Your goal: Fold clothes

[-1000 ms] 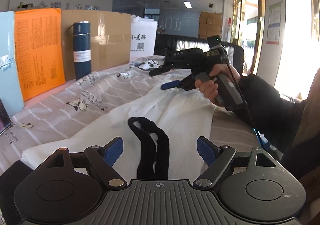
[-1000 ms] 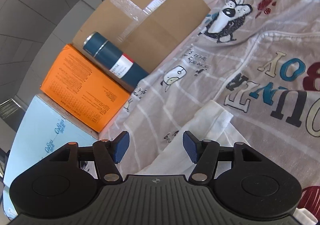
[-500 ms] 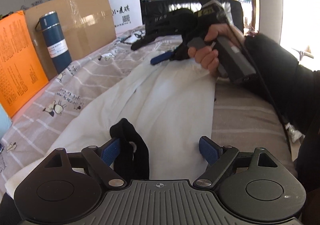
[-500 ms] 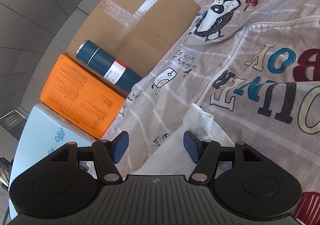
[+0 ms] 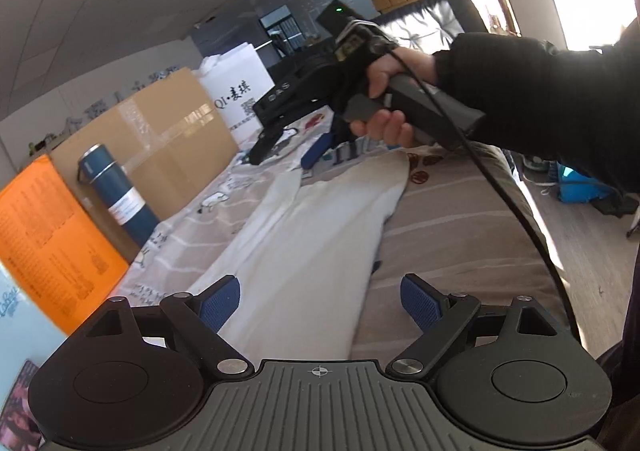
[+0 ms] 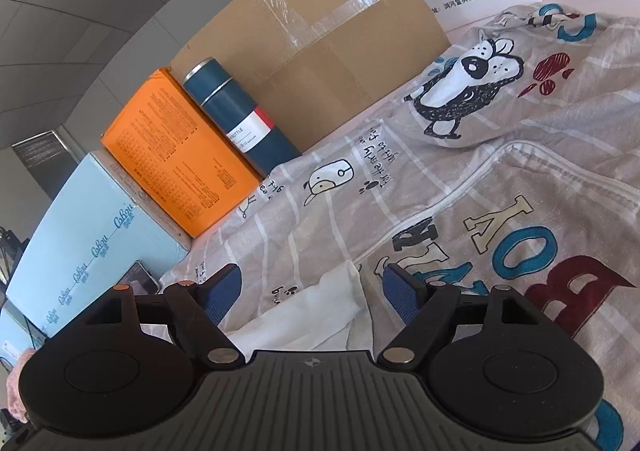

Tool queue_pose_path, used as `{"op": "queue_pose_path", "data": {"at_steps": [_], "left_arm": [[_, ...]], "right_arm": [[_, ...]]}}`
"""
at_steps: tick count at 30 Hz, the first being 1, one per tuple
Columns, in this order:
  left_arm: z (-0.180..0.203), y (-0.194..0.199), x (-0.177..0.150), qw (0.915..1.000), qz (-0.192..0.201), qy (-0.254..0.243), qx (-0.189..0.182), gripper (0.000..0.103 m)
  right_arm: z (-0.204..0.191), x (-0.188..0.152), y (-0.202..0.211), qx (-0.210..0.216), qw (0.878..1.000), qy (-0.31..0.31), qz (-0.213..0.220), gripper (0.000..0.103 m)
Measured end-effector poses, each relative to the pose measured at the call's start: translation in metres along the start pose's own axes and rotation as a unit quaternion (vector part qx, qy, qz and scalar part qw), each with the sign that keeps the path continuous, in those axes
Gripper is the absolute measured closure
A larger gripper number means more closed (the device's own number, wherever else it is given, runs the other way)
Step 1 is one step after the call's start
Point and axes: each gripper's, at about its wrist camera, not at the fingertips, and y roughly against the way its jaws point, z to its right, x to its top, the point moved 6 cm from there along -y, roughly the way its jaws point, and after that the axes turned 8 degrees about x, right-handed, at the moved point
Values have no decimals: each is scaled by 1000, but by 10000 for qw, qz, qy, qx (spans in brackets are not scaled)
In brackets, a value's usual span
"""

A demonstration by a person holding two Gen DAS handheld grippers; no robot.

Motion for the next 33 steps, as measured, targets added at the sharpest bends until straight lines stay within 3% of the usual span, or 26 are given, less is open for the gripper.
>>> {"op": "queue_pose_path", "data": {"at_steps": [4,9,13,16,18,19,20,21,22,23,28,33], "left_arm": [[15,-25,17,9997,-51,-158,175,13],[26,-56,37,9994,14,-192,280,13],[32,-82,52,9987,85,-248,446,13],[34,-95,61,9986,144,-233,452,14],[37,-101,64,9989,157,-282,349,27],[39,-104,65,9992,139,-312,212,57],[41,-106,64,9994,92,-323,106,84],[41,-106,63,9994,81,-317,64,90],[40,-104,63,9995,110,-293,53,91],[38,-101,63,9995,159,-256,73,95],[19,-72,65,9964,570,-73,615,95],[-10,-29,61,9875,973,94,1235,96]], "right_arm": [[10,4,-14,-53,9994,79,-321,27],[12,6,-28,302,9975,97,-625,30],[8,2,-32,715,9952,158,-654,41],[3,-3,-33,725,9937,454,-718,44],[2,-3,-35,681,9933,561,-753,51],[3,-3,-37,589,9934,598,-780,55],[5,-3,-38,473,9936,633,-805,67],[6,-2,-38,423,9937,652,-802,73],[7,-2,-38,374,9938,672,-800,82],[8,-2,-38,324,9939,692,-797,83],[-17,7,-24,376,9930,1036,-436,86],[-74,21,-13,337,9878,1523,36,87]]}}
